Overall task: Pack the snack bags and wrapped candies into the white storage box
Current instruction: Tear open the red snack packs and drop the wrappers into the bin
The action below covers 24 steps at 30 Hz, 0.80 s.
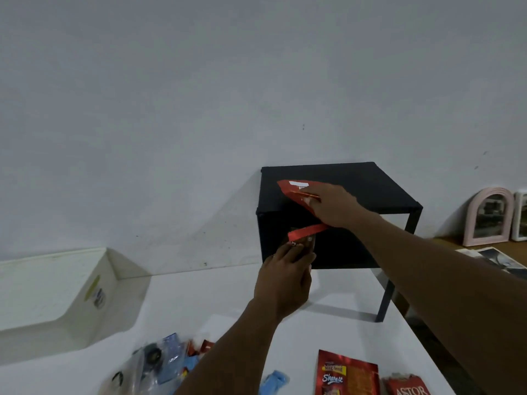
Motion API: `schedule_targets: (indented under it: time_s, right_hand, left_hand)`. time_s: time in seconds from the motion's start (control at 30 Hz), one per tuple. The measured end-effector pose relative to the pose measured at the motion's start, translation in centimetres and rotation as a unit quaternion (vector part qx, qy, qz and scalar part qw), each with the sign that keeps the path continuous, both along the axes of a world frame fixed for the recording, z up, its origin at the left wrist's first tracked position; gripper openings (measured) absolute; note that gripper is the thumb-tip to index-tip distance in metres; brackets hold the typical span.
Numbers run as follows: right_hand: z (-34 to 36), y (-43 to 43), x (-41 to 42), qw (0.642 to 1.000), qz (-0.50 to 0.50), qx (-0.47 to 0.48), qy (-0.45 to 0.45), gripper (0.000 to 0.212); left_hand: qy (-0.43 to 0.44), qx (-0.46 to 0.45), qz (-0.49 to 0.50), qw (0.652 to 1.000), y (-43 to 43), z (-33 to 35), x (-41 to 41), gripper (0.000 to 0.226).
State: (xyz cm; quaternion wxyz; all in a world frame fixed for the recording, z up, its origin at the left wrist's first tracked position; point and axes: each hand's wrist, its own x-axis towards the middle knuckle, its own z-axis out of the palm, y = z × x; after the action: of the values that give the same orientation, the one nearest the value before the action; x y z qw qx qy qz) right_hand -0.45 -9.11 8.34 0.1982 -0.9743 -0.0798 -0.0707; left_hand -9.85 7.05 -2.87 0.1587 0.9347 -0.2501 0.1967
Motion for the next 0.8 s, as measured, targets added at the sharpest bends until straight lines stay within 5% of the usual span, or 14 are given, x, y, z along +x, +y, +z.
schedule_targets:
  time_s: [0.3, 0.5, 0.63, 0.8]
  right_hand:
    - [2.2, 16.3, -7.7, 0.993, 0.116, 0.019, -0.026, 0.042]
    - [2.5, 34.8, -13.9, 0.964, 0.261, 0.047, -0.009, 0.046]
    - [1.1, 47.4, -20.2, 0.918, 0.394, 0.044, 0.022, 0.041]
    - [-2.4, 61.5, -30.2, 0.829, 0.554, 0.034, 0.066, 0.048]
  left_hand:
    - [-0.076, 0.017, 0.03, 0.996, 12.9, 2.5, -9.3, 0.041]
    - [-0.104, 0.042, 0.203, 0.973, 30.5, 2.2, -18.5, 0.041]
    - [-0.07, 0.04, 0.38, 0.921, 43.0, -0.4, -27.8, 0.034]
    - [-0.04, 0.017, 0.59, 0.806, 52.6, -3.5, -42.6, 0.037]
